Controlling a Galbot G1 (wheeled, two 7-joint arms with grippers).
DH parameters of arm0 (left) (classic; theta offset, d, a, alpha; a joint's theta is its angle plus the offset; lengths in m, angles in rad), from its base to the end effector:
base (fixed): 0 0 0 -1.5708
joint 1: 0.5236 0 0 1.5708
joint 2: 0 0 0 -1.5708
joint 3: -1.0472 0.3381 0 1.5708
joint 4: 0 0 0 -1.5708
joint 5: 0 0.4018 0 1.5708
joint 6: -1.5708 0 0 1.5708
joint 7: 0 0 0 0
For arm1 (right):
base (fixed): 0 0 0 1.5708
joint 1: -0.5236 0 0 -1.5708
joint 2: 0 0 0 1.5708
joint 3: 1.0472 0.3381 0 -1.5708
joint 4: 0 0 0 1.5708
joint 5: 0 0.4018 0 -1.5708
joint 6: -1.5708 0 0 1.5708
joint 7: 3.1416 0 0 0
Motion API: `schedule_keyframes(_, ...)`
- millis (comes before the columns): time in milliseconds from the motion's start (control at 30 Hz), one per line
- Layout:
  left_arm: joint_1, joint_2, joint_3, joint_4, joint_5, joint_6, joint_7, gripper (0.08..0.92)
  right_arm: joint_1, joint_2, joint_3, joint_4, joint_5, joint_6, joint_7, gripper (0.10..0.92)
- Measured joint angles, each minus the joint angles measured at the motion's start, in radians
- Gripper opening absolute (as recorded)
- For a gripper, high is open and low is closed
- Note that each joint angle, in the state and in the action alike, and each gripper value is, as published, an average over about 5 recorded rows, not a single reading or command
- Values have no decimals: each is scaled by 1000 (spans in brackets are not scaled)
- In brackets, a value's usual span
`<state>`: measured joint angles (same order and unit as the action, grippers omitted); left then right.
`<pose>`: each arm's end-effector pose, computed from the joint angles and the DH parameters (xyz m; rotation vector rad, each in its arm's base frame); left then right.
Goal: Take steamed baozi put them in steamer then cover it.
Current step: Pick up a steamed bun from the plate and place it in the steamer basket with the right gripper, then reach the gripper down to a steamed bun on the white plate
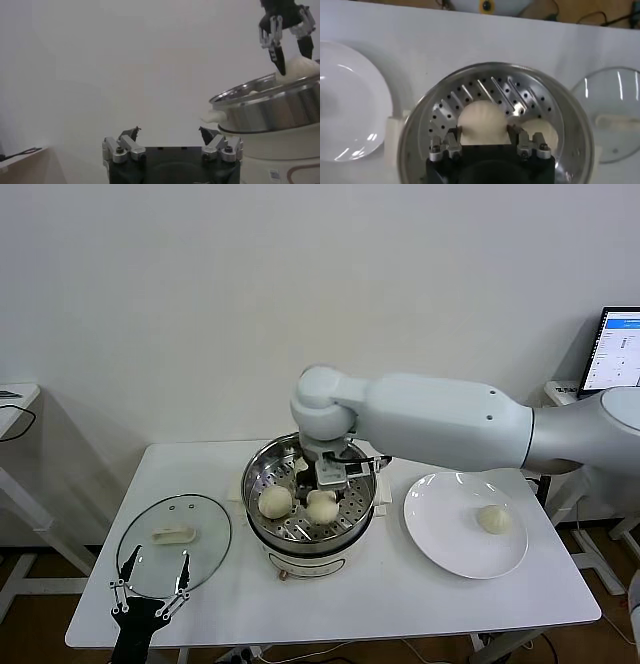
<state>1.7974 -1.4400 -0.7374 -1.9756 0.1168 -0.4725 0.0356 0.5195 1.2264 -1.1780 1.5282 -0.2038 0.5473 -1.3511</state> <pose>0.1494 0.1011 -0.3690 0.0432 2.9695 0.5328 0.4685 0.2547 -0.0543 -2.0068 -0.1880 -2.2282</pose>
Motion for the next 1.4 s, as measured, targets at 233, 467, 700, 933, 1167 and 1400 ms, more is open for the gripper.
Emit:
schedule_keyframes(233, 2, 0, -8, 0, -2, -7, -1, 823, -23, 21, -18, -6, -25, 15, -5, 683)
schedule_keyframes(467, 0, -1, -14, 4, -4, -11, -2, 823, -42, 32, -25, -12, -39, 19, -3, 777)
schedule_keyframes(700, -1, -1, -14, 5, -4, -11, -4, 823, -38, 11, 16, -5, -39, 9, -14, 822)
schedule_keyframes(933, -5, -2, -9, 8, -4, -10, -4, 823, -21, -62, 127, -31, 19, -64, -60, 823)
schedule_keyframes(1167, -2, -1, -6, 5, -1, -11, -4, 823, -22, -174, 232, -201, 122, -235, -96, 823)
schedule_keyframes(1400, -3, 2, -6, 6, 0, -11, -4, 823, -65, -287, 282, -428, 181, -362, -112, 823)
